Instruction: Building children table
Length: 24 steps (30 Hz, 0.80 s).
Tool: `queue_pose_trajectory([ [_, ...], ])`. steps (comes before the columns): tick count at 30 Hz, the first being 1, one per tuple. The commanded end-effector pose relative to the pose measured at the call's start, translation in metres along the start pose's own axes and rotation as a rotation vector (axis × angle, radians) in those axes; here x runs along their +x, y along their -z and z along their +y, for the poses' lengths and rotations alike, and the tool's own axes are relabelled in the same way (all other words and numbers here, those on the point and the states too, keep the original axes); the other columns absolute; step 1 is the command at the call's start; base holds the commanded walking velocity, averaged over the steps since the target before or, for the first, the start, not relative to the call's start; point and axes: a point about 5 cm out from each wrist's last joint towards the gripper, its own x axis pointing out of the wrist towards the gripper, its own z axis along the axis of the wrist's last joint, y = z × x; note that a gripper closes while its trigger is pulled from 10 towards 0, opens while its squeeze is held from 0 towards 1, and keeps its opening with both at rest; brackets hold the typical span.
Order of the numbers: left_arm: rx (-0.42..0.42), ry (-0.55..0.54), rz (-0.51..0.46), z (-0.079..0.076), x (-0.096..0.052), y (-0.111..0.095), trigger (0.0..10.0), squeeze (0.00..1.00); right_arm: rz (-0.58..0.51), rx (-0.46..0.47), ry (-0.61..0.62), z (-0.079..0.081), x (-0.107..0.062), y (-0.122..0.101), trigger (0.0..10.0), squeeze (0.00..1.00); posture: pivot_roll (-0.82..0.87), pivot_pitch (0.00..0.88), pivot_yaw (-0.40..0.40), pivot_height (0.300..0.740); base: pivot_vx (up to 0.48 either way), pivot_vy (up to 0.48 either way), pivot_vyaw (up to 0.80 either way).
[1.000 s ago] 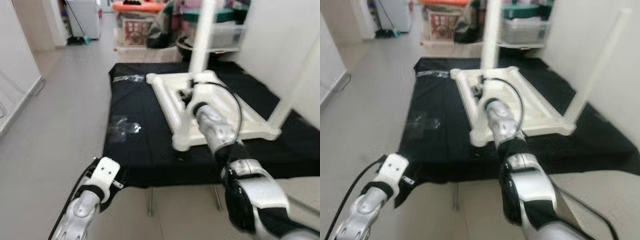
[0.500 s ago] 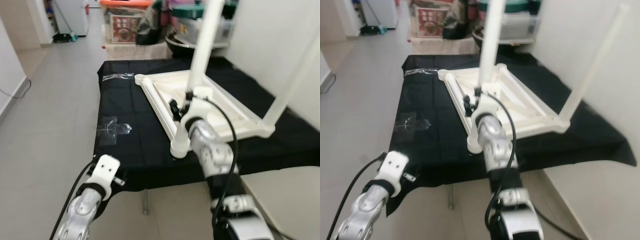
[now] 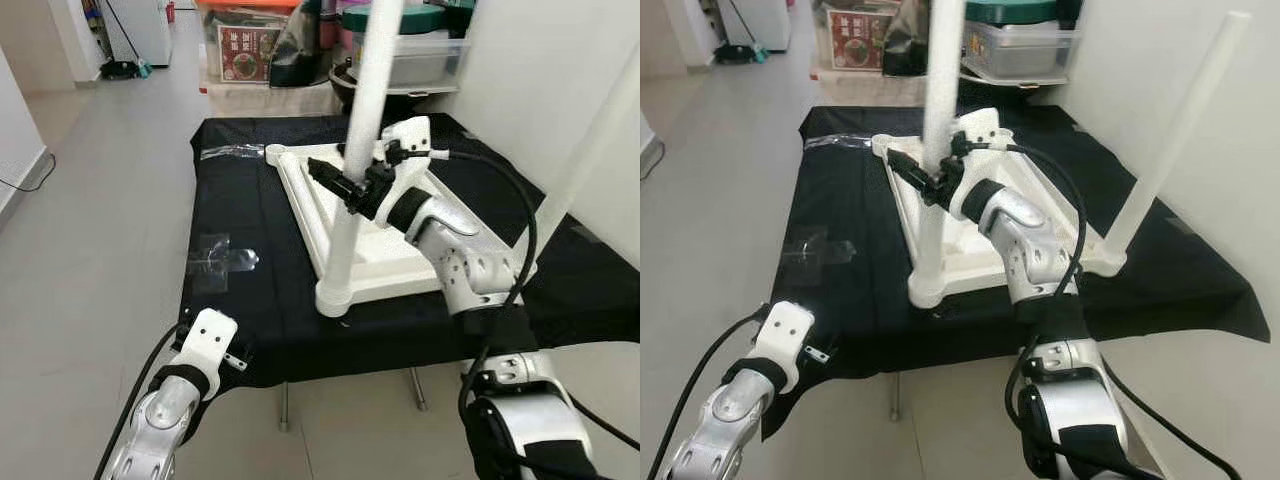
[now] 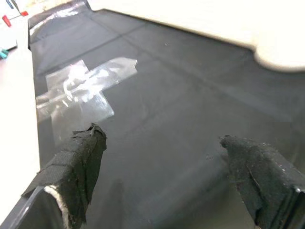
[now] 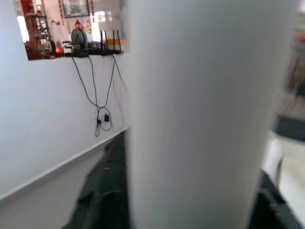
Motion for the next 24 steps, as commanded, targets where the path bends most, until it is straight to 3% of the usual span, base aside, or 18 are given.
queue_pose_trajectory([
  [1,0.002,0.002,0.018,0.001,-0.002,0.002,10.0,0.0,0.025,0.044,0.014,0.009,0.01,0.012,0.0,0.0,0.2,0.0,-0.115,0.74,0.0,0.0,0.0],
  [5,-0.002,0.008,0.022,-0.001,-0.005,0.004,10.0,0.0,0.055,0.063,0.123,0.003,0.011,0.018,0.0,0.0,0.19,0.0,-0.11,0.74,0.0,0.0,0.0],
  [8,-0.003,0.009,0.023,-0.001,-0.006,0.004,10.0,0.0,0.067,0.059,0.141,0.002,0.011,0.02,0.0,0.0,0.19,0.0,-0.109,0.74,0.0,0.0,0.0],
  [10,-0.008,0.024,0.031,-0.007,-0.005,0.006,10.0,0.0,0.163,0.222,0.769,-0.034,-0.02,0.054,0.0,0.0,0.17,0.0,-0.101,0.74,0.0,0.0,0.0],
  [12,-0.008,0.024,0.031,-0.007,-0.005,0.006,10.0,0.0,0.163,0.222,0.769,-0.034,-0.02,0.054,0.0,0.0,0.17,0.0,-0.101,0.74,0.0,0.0,0.0],
  [13,-0.012,0.029,0.025,-0.008,-0.003,0.003,10.0,0.0,0.228,0.273,1.12,-0.037,-0.054,0.079,0.0,0.0,0.18,0.0,-0.098,0.74,0.0,0.0,0.0],
  [15,-0.012,0.029,0.025,-0.008,-0.003,0.003,10.0,0.0,0.228,0.273,1.12,-0.037,-0.054,0.079,0.0,0.0,0.18,0.0,-0.098,0.74,0.0,0.0,0.0],
  [16,-0.014,0.027,0.02,-0.007,-0.003,0.001,10.0,0.0,0.21,0.25,1.164,-0.032,-0.063,0.081,0.0,0.0,0.17,0.0,-0.091,0.74,0.0,0.0,0.0],
  [17,-0.016,0.029,0.021,-0.006,-0.003,0.002,10.0,0.0,0.171,0.23,1.164,-0.026,-0.066,0.078,3.7,0.0,0.16,0.0,-0.084,0.74,0.0,0.0,0.0],
  [18,-0.016,0.029,0.021,-0.006,-0.003,0.002,10.0,0.0,0.171,0.23,1.164,-0.026,-0.066,0.078,3.7,0.0,0.16,0.0,-0.084,0.74,0.0,0.0,0.0],
  [19,-0.015,0.034,0.026,-0.006,-0.003,0.004,10.0,0.0,0.159,0.231,1.107,-0.02,-0.063,0.076,10.0,0.0,0.14,0.0,-0.067,0.74,0.0,0.0,0.0],
  [20,-0.015,0.034,0.026,-0.006,-0.003,0.004,10.0,0.0,0.159,0.231,1.107,-0.02,-0.063,0.076,10.0,0.0,0.14,0.0,-0.067,0.74,0.0,0.0,0.0],
  [22,-0.019,0.051,0.029,-0.009,-0.002,0.005,10.0,0.0,0.141,0.182,0.925,-0.013,-0.047,0.068,10.0,0.0,0.13,0.0,-0.059,0.74,0.0,0.0,0.0],
  [23,-0.019,0.051,0.029,-0.009,-0.002,0.005,10.0,0.0,0.141,0.182,0.925,-0.013,-0.047,0.068,10.0,0.0,0.13,0.0,-0.059,0.74,0.0,0.0,0.0],
  [24,-0.019,0.058,0.023,-0.011,0.0,0.003,10.0,0.0,0.119,0.159,0.849,-0.013,-0.043,0.061,10.0,0.0,0.12,0.0,-0.063,0.74,0.0,0.0,0.0],
])
